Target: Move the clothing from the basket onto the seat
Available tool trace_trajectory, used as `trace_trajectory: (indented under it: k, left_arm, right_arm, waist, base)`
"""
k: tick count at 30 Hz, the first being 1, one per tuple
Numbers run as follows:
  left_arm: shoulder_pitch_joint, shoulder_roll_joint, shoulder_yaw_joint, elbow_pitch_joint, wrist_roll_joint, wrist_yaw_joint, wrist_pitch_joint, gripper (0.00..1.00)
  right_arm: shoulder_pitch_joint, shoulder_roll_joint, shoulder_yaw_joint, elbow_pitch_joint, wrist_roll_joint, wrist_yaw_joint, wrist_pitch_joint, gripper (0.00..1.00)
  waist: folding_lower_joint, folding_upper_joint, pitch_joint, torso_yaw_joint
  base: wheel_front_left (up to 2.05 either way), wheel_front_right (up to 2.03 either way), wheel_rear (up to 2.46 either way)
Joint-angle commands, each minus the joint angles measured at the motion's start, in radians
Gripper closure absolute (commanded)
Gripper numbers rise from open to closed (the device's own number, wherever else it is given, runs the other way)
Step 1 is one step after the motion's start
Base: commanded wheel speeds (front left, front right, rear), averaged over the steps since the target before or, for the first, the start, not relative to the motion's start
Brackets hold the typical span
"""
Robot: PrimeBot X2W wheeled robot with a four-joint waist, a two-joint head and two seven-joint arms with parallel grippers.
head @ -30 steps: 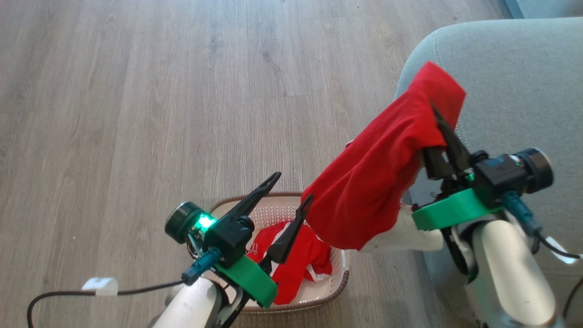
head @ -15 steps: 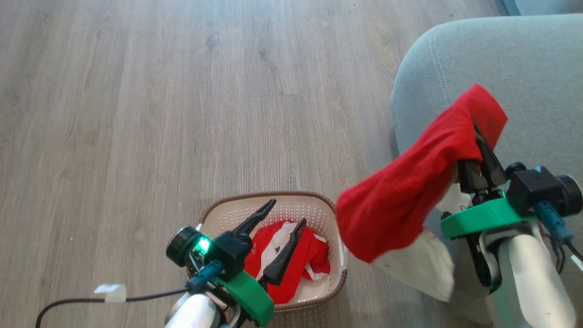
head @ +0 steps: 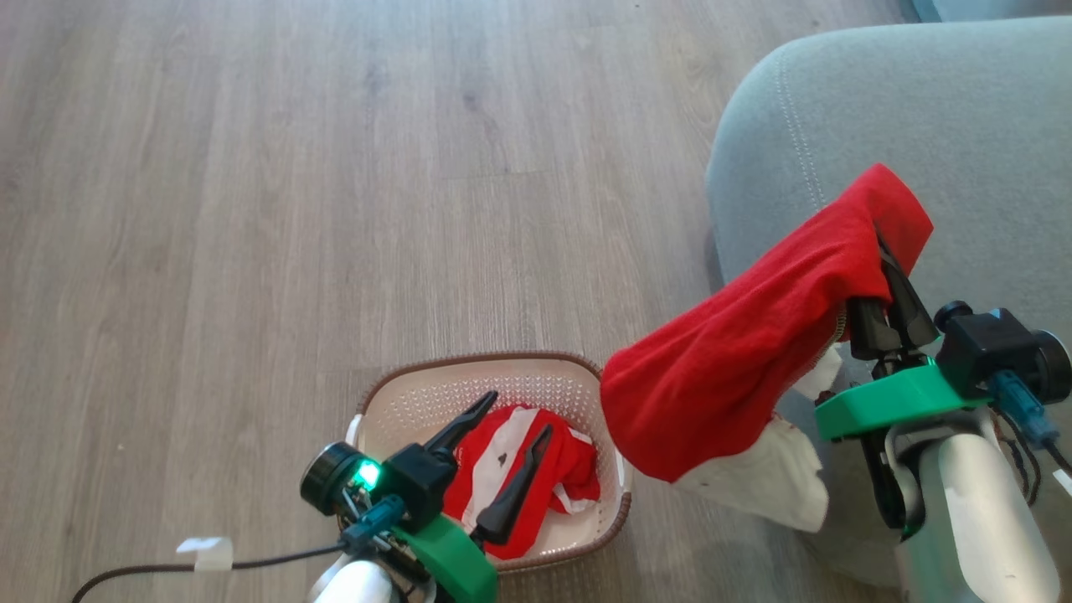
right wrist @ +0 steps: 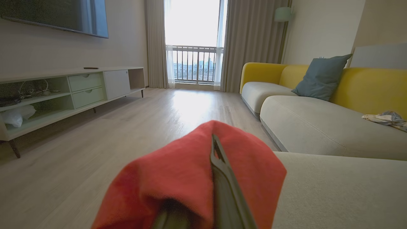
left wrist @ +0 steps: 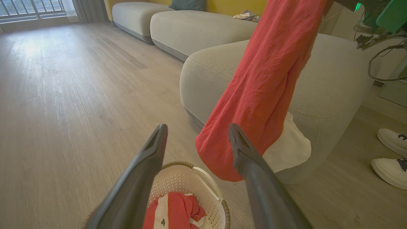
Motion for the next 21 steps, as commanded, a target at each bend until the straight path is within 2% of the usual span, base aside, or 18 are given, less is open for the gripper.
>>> trace_trajectory:
  k: [1,9,21]
  left_arm:
    - [-0.024,-0.003,0.035,-0.027,-0.004,-0.001,-0.010,0.00]
    - [-0.025,-0.004,0.036,-0.034,0.006,-0.001,-0.010,0.00]
    - [-0.045,-0.005,0.039,-0.060,0.017,-0.001,-0.010,0.00]
  right_arm:
    - [-0.027,0.006,0.018,-0.036,0.006,0.000,-0.009,1.00]
    - [-0.041,0.006,0.004,-0.052,-0.001,0.000,-0.009,1.00]
    - [-0.047,0.006,0.000,-0.121,-0.033,0.000,-0.009,1.00]
  waist:
    - [0.0000,0.0000,0.002,-0.006]
    - [0.0000,0.0000,0.021,-0.087]
    - [0.0000,0.0000,0.060,-0.300]
  base:
    - [0.00,0.00,0.00]
    - [0.00,0.00,0.00]
    - [0.00,0.00,0.00]
